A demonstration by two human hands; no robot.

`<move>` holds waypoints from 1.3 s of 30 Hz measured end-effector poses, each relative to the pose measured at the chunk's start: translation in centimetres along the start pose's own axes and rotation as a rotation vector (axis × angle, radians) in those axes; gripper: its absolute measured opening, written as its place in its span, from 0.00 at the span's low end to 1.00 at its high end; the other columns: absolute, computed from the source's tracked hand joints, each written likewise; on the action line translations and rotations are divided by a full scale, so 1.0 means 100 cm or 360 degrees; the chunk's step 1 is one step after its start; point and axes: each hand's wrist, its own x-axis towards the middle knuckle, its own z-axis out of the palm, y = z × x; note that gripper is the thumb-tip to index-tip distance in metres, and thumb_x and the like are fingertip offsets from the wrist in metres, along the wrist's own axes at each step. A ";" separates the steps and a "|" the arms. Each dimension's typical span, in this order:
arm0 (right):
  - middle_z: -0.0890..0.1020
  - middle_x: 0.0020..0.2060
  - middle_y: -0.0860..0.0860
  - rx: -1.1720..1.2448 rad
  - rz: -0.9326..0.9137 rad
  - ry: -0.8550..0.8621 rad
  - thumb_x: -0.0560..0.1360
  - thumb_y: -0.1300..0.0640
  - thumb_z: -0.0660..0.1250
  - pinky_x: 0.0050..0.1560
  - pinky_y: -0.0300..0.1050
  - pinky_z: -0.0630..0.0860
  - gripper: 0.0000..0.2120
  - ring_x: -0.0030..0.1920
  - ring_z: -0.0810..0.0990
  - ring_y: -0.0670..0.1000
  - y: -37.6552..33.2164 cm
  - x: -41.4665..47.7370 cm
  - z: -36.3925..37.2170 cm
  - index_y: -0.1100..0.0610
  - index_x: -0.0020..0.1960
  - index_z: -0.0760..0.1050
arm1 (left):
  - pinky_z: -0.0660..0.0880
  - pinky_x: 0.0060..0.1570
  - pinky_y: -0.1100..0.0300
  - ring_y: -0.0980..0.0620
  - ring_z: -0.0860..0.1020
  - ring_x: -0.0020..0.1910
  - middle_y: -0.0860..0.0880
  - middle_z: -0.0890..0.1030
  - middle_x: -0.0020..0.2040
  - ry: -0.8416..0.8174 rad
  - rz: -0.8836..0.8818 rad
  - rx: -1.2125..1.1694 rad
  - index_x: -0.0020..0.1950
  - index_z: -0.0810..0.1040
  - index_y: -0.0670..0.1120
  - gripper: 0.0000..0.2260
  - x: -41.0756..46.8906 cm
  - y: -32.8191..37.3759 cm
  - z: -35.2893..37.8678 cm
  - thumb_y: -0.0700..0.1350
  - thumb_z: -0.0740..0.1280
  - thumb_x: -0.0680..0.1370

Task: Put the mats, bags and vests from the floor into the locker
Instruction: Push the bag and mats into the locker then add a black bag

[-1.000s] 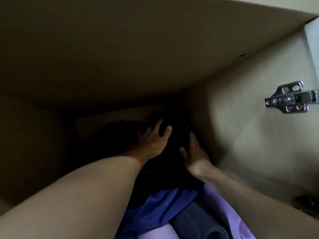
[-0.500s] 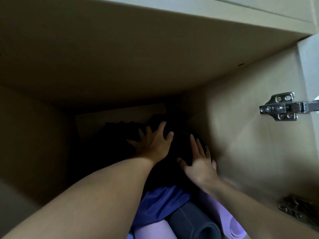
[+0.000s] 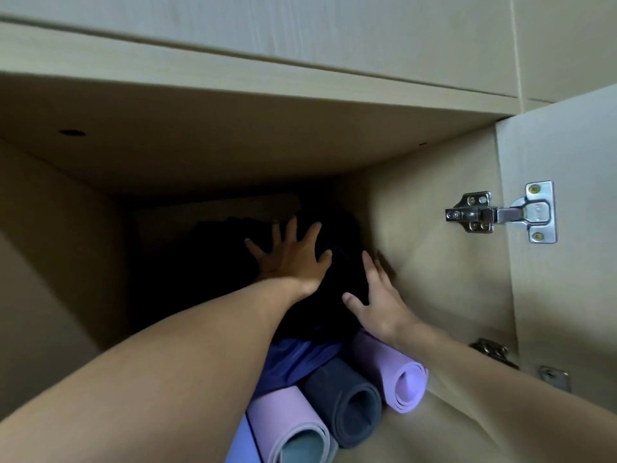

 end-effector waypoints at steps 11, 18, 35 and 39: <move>0.49 0.79 0.50 0.0234 0.0022 -0.0104 0.79 0.50 0.65 0.76 0.48 0.55 0.40 0.78 0.55 0.52 -0.007 -0.022 -0.005 0.46 0.79 0.41 | 0.43 0.69 0.25 0.44 0.39 0.80 0.52 0.44 0.82 -0.0103 -0.0067 -0.0081 0.77 0.55 0.63 0.22 -0.014 0.008 -0.006 0.59 0.52 0.83; 0.51 0.79 0.50 0.0563 0.0010 0.0054 0.79 0.51 0.65 0.69 0.33 0.52 0.40 0.78 0.54 0.48 -0.004 0.000 0.028 0.45 0.79 0.41 | 0.45 0.67 0.23 0.42 0.41 0.80 0.52 0.48 0.81 -0.0049 -0.0144 -0.0282 0.77 0.55 0.64 0.21 0.006 -0.009 0.011 0.59 0.50 0.84; 0.42 0.79 0.53 0.0068 0.0018 -0.0151 0.78 0.38 0.59 0.77 0.54 0.50 0.40 0.79 0.45 0.57 0.001 0.083 0.051 0.43 0.78 0.36 | 0.47 0.67 0.23 0.37 0.40 0.79 0.48 0.41 0.81 -0.0061 -0.0505 -0.0219 0.78 0.38 0.64 0.31 0.027 -0.026 0.022 0.60 0.55 0.82; 0.44 0.80 0.54 -0.0012 0.0006 -0.0174 0.79 0.41 0.60 0.77 0.49 0.50 0.39 0.79 0.46 0.54 0.001 0.040 0.036 0.45 0.79 0.38 | 0.44 0.70 0.26 0.40 0.40 0.79 0.49 0.41 0.81 -0.0034 -0.0381 -0.0186 0.79 0.40 0.63 0.31 -0.001 -0.015 0.010 0.58 0.56 0.82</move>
